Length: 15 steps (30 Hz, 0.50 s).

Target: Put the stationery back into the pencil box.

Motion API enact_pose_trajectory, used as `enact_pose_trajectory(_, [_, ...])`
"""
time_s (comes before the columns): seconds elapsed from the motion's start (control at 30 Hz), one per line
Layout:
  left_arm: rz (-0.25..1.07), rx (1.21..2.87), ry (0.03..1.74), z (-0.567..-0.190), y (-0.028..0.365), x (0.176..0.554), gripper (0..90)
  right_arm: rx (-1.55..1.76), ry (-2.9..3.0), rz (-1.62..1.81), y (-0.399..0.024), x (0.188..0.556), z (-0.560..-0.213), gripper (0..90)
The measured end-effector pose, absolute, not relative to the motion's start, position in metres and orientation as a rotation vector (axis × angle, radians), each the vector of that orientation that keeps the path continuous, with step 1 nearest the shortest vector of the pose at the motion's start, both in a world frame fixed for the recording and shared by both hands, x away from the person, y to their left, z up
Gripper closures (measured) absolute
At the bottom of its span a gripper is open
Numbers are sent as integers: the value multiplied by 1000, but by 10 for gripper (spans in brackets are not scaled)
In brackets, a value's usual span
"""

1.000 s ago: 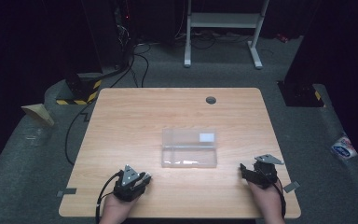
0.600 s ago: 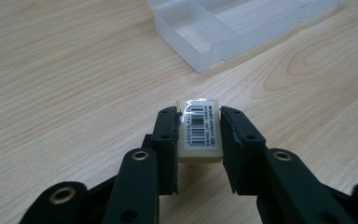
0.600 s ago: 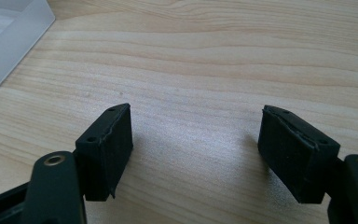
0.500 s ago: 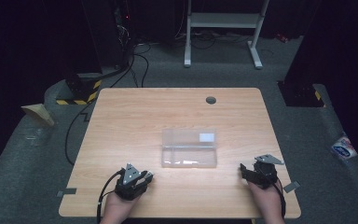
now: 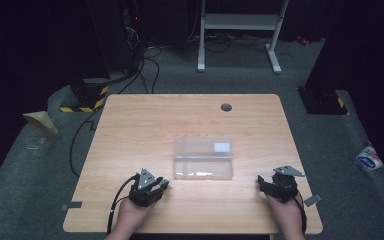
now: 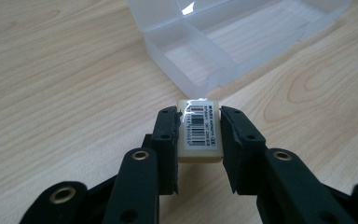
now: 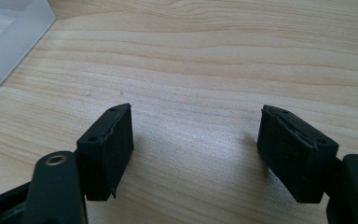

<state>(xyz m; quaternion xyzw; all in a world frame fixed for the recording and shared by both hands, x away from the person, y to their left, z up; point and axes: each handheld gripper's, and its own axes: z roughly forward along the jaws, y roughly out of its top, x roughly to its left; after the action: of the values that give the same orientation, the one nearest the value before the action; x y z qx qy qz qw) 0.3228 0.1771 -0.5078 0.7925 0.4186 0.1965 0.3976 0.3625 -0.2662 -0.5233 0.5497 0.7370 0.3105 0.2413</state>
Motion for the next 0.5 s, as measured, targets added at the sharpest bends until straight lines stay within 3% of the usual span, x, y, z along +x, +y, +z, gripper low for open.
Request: enact_pose_trajectory(0.5, [505, 1969, 1043, -490, 173, 328, 680, 1500, 2018, 850, -266, 361, -523, 270])
